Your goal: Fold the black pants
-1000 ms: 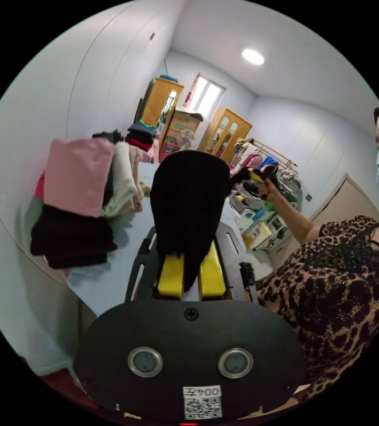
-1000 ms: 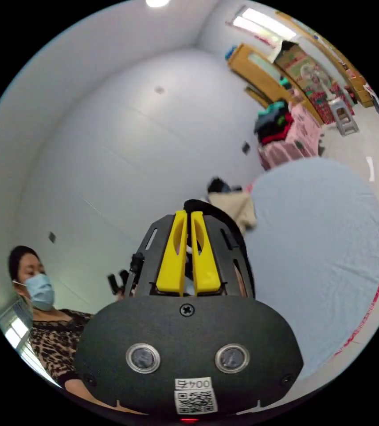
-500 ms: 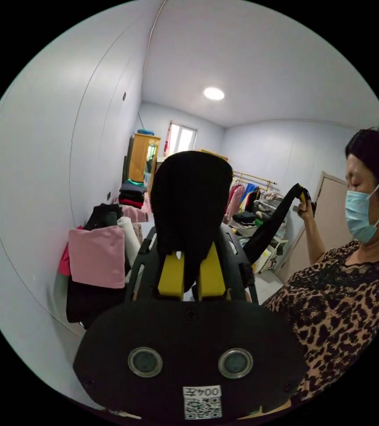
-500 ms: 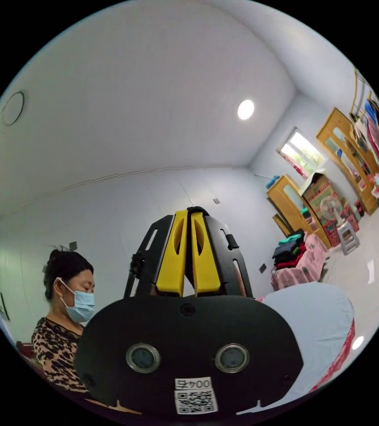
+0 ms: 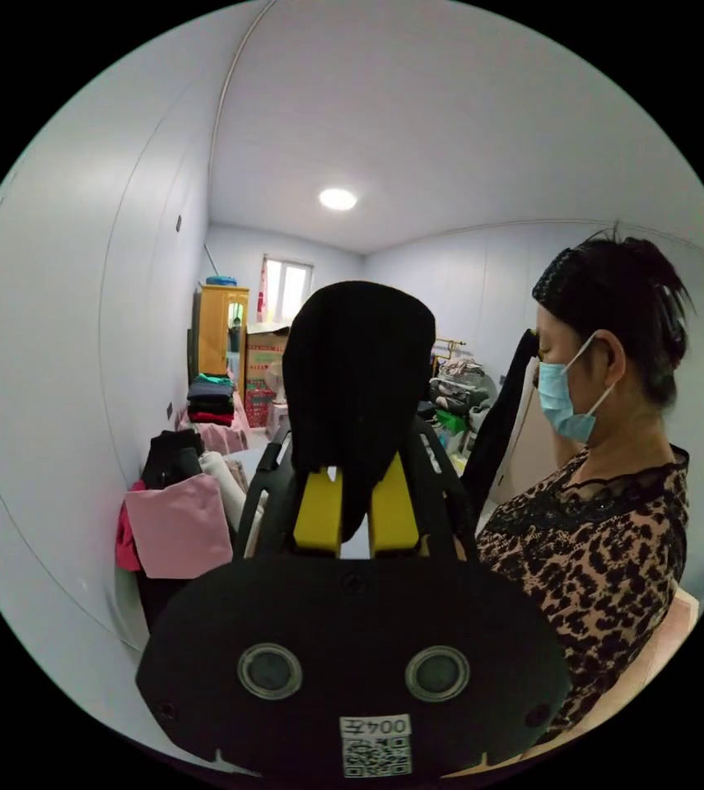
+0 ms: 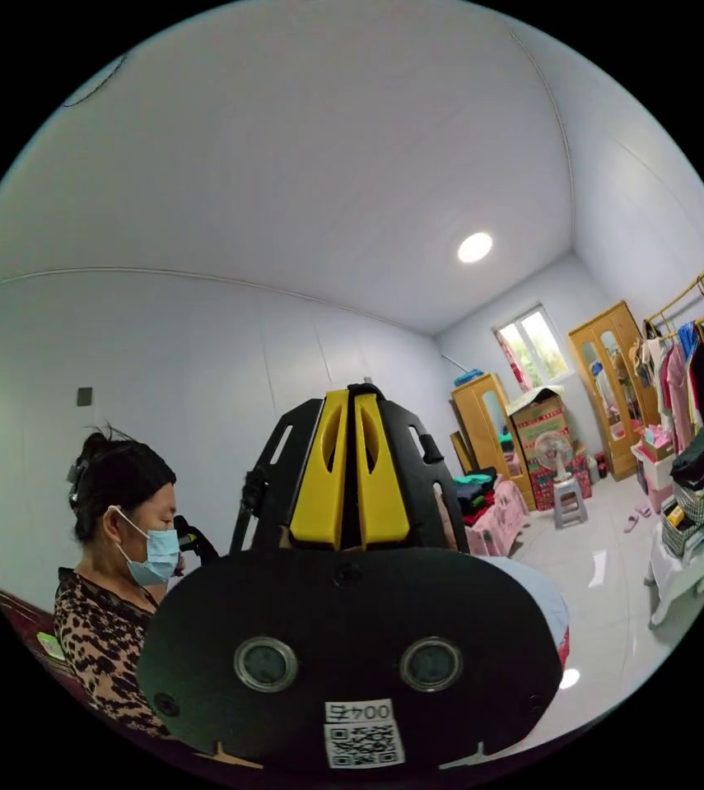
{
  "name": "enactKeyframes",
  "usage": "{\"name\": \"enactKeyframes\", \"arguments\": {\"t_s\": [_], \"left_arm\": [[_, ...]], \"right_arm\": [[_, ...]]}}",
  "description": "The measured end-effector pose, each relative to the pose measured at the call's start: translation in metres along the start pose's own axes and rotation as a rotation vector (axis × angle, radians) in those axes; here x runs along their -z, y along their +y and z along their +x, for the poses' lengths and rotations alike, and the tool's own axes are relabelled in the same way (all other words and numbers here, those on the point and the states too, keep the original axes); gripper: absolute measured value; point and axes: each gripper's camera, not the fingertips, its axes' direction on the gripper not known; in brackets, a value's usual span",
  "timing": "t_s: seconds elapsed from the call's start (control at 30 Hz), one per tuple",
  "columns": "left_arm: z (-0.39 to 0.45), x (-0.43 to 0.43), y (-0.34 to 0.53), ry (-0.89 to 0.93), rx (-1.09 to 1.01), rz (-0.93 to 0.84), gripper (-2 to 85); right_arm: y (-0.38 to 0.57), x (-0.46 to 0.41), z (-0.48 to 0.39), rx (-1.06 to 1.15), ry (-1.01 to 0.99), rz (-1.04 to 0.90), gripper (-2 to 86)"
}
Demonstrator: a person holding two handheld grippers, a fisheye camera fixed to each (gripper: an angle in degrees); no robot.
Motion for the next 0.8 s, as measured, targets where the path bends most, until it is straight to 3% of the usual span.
{"name": "enactKeyframes", "arguments": {"t_s": [0.13,0.2,0.3,0.4,0.6,0.7,0.8], "left_arm": [[-0.048,-0.097,0.003,0.075,0.054,-0.140,0.9],[-0.085,-0.184,0.007,0.162,0.110,-0.247,0.9],[-0.128,-0.300,0.000,0.164,0.161,-0.345,0.9],[-0.151,-0.387,-0.052,0.094,0.108,-0.304,1.0],[-0.157,-0.443,-0.196,-0.200,-0.067,-0.133,1.0],[-0.148,-0.447,-0.211,-0.189,-0.150,-0.083,1.0],[-0.146,-0.469,-0.174,-0.116,-0.190,-0.155,0.9]], "right_arm": [[0.023,-0.046,0.038,-0.082,0.027,-0.159,-0.6],[0.044,-0.093,0.082,-0.160,0.039,-0.309,-0.6],[0.060,-0.151,0.141,-0.224,0.063,-0.376,-0.6],[0.038,-0.200,0.173,-0.215,0.040,-0.308,-0.6],[-0.040,-0.226,0.117,0.114,0.114,-0.148,-0.6],[-0.033,-0.214,0.095,0.202,0.130,-0.177,-0.6],[0.013,-0.198,0.090,0.214,0.113,-0.270,-0.6]]}}
